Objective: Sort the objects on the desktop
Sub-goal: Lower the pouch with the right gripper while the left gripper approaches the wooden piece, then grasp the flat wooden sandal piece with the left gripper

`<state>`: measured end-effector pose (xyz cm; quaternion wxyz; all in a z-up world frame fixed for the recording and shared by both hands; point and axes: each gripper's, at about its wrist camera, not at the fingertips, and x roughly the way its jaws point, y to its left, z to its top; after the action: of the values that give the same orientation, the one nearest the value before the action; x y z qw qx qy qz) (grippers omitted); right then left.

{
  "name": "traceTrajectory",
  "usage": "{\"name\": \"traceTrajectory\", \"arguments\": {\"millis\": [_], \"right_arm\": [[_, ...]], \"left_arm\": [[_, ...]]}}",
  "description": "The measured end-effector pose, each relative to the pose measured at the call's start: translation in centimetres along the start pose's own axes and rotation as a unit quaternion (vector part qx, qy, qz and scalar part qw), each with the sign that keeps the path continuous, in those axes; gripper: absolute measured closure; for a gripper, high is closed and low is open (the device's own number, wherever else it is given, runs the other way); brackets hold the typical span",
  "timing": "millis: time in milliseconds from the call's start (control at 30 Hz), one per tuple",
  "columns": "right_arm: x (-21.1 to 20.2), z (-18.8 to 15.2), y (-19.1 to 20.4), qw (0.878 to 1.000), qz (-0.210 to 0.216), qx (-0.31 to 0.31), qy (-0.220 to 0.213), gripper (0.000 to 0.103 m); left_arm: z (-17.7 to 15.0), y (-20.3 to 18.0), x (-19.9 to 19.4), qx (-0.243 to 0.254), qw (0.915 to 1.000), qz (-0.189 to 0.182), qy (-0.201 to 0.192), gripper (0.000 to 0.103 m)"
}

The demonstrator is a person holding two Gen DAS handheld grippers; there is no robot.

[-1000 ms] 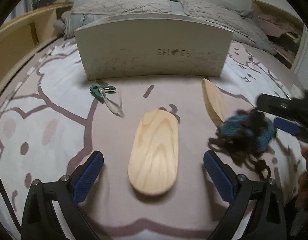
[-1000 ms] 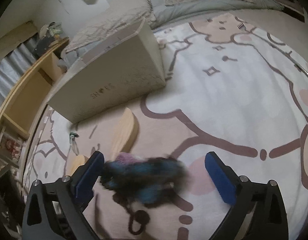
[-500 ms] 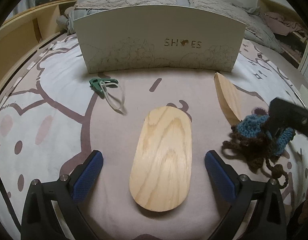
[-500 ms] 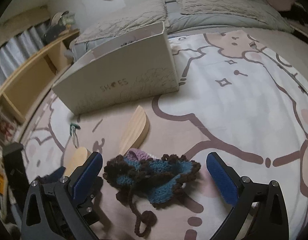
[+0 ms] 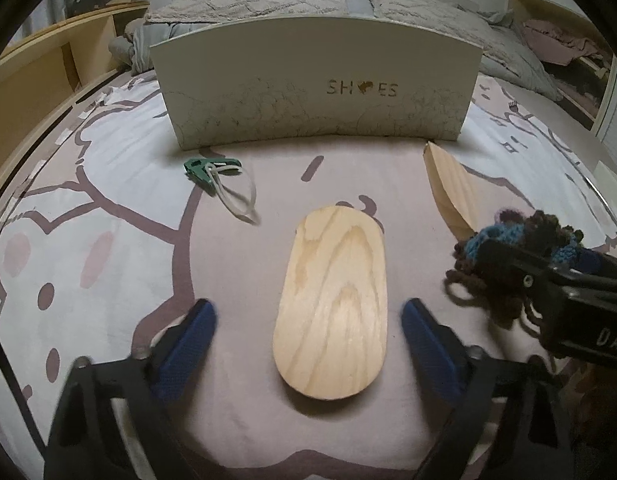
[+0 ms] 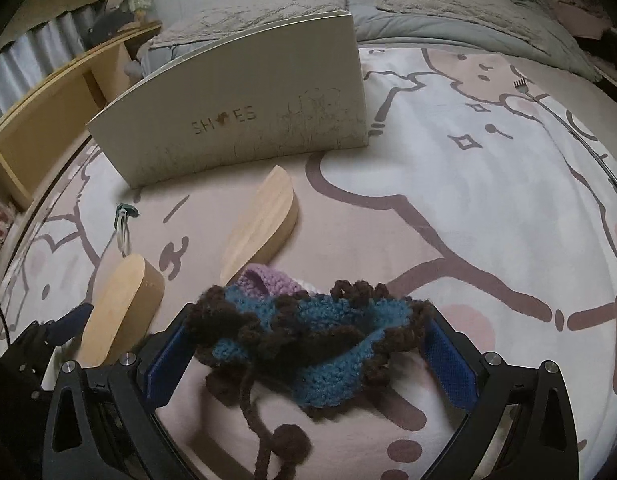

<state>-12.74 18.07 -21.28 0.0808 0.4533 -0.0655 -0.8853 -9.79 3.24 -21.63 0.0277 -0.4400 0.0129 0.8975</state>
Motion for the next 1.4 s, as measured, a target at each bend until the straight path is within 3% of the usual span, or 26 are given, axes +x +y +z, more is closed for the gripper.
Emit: {"name": "traceTrajectory", "arguments": {"millis": [100,300,867,1133,1300,1400], "right_arm": [[0.2,-0.1,-0.2,1.000,0.004,0.007,0.004,0.000],[0.4,-0.5,0.2,1.000,-0.005,-0.013,0.008,0.000],[1.0,-0.9,0.9,0.999,-0.029,-0.035,0.009,0.000],[1.1,-0.8,1.2,0.998,-0.037,-0.043,0.007,0.000],[0.6,-0.6,1.1,0.999,-0.026,-0.041,0.005,0.000],[0.2,-0.6,1.2,0.999,-0.024,-0.039,-0.001,0.014]], "left_arm": [[0.0,0.1,-0.4,-0.003,1.0000,0.001,-0.008,0.037],[-0.2,-0.6,-0.9,0.017,0.9996,-0.018,-0.011,0.058],[-2.5,1.8,-3.6,-0.046,0.9950,-0.082,0.032,0.059],[-2.6,1.0,-3.7,-0.025,0.9978,-0.057,0.021,0.058],[-2.3,1.0,-3.5,-0.019,0.9990,-0.038,0.010,0.049],[-2.1,1.1,-3.2,-0.021,0.9991,-0.035,0.010,0.047]]}}
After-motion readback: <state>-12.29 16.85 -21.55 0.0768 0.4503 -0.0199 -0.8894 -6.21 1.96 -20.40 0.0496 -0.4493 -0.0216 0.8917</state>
